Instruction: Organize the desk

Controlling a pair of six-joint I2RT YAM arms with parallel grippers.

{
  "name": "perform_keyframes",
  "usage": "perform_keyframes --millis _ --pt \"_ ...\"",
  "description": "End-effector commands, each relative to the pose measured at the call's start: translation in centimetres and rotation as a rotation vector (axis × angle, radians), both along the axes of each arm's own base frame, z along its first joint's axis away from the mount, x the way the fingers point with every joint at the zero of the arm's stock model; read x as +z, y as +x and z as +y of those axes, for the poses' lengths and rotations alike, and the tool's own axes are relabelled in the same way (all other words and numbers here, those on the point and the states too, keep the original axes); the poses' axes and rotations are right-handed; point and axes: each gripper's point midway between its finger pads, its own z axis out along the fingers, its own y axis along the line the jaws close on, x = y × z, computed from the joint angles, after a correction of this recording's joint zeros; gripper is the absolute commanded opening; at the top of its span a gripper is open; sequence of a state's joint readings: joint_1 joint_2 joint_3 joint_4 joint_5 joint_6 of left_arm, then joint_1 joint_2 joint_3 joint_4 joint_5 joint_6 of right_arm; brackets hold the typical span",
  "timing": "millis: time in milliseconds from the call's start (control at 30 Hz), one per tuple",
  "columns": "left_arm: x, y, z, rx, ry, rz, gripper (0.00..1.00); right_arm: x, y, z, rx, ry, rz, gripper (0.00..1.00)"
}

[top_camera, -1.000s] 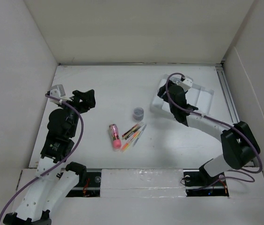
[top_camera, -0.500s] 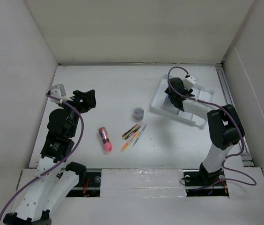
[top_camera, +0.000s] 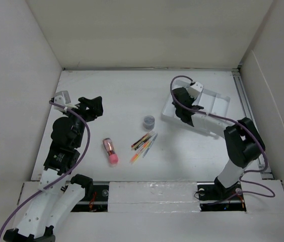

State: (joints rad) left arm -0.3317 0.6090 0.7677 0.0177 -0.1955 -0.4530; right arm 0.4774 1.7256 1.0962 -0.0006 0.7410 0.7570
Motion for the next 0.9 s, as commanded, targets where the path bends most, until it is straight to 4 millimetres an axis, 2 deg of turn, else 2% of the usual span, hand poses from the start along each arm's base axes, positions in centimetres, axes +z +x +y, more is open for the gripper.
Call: perform_keyframes --millis 0,33,67,100,133,167,233,267,333,367,400,467,567,700,800,867 --pt "2.9 -0.4 0.5 0.018 -0.031 -0.082 0.69 5.2 -2.1 8.6 0.250 0.044 -0.168 0.40" --pt "3.0 -0.5 1.0 0.045 -0.040 -0.084 0.62 5.0 -5.5 15.7 0.492 0.075 -0.157 0.14" --pt "2.9 -0.5 1.0 0.045 -0.040 -0.082 0.62 5.4 -5.4 15.9 0.494 0.083 -0.171 0.13" --pt "2.9 -0.4 1.1 0.052 -0.042 -0.078 0.61 5.5 -6.7 18.4 0.584 0.095 -0.169 0.10" --pt "3.0 -0.5 1.4 0.066 -0.042 -0.076 0.59 4.8 -9.7 22.6 0.726 0.112 -0.150 0.09" --pt "2.9 -0.6 1.4 0.068 -0.044 -0.076 0.58 4.6 -11.0 24.6 0.796 0.114 -0.148 0.10" --pt "2.9 -0.7 1.6 0.077 -0.047 -0.083 0.57 4.3 -13.1 28.1 0.906 0.112 -0.129 0.16" --pt "3.0 -0.8 1.7 0.077 -0.049 -0.087 0.57 3.7 -14.7 29.3 0.930 0.077 -0.108 0.25" --pt "3.1 -0.8 1.6 0.071 -0.045 -0.087 0.57 3.4 -15.0 29.6 0.904 0.025 -0.108 0.41" --pt "3.1 -0.8 1.5 0.069 -0.045 -0.087 0.57 3.3 -15.5 30.1 0.932 0.011 -0.112 0.62" --pt "3.1 -0.8 1.5 0.068 -0.045 -0.086 0.57 3.3 -15.7 30.5 0.963 0.014 -0.110 0.71" --pt "3.2 -0.9 1.4 0.060 -0.048 -0.093 0.57 2.5 -17.2 32.3 1.089 0.038 -0.073 0.84" --pt "3.3 -0.9 1.2 0.050 -0.043 -0.094 0.59 0.7 -19.5 34.3 1.203 0.053 -0.001 0.85" --pt "3.3 -1.1 1.3 0.048 -0.045 -0.100 0.59 -2.7 -19.9 35.6 1.222 0.030 0.089 0.84" --pt "3.3 -0.9 1.2 0.050 -0.043 -0.098 0.60 -3.7 -20.1 36.0 1.234 0.030 0.114 0.83" --pt "3.1 -0.9 1.2 0.047 -0.040 -0.091 0.60 -5.2 -20.8 36.2 1.248 0.010 0.165 0.82"
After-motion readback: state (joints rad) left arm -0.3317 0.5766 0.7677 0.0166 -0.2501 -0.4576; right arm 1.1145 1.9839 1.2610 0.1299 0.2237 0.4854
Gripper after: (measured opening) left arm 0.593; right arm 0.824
